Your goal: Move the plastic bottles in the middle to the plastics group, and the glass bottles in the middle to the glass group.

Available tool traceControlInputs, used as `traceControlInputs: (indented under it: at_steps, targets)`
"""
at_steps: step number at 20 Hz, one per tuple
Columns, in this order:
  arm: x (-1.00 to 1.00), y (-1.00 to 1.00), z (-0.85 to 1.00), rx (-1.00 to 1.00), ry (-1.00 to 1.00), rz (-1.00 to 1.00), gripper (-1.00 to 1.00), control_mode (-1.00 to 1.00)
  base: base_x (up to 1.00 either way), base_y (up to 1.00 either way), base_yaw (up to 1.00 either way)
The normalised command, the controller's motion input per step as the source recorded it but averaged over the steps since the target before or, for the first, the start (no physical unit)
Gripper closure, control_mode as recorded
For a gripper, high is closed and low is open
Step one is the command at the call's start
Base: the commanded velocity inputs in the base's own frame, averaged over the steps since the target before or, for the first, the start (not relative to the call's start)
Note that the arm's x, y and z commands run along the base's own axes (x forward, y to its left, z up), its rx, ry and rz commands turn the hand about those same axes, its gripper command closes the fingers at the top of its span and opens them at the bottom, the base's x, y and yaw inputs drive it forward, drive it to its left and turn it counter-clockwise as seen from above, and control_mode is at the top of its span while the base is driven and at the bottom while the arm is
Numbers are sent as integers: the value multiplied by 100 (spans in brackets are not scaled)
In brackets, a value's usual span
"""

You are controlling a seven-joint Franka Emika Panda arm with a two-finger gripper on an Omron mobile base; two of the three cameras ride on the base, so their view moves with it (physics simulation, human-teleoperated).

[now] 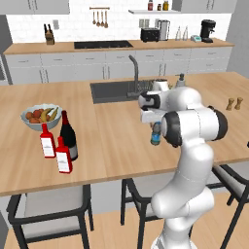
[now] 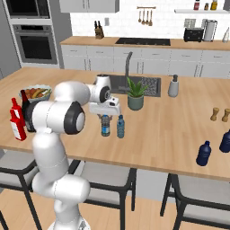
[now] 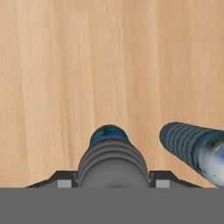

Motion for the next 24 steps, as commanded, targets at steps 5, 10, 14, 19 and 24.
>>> traceControlInputs:
  at_steps: [5,10,14,19,24]
  targets:
    - [-79,-12,19,8,-3,-2,100,-100,0,0,0]
    - [-89,-10,21,8,-1,-3,100,-100,0,0,0]
    - [-81,-35,27,1,-7,0,100,-100,0,0,0]
    - [-49,-62,22,-2,-7,-2,100,-100,0,0,0]
    - [-20,-76,13,-6,-2,0,100,-100,0,0,0]
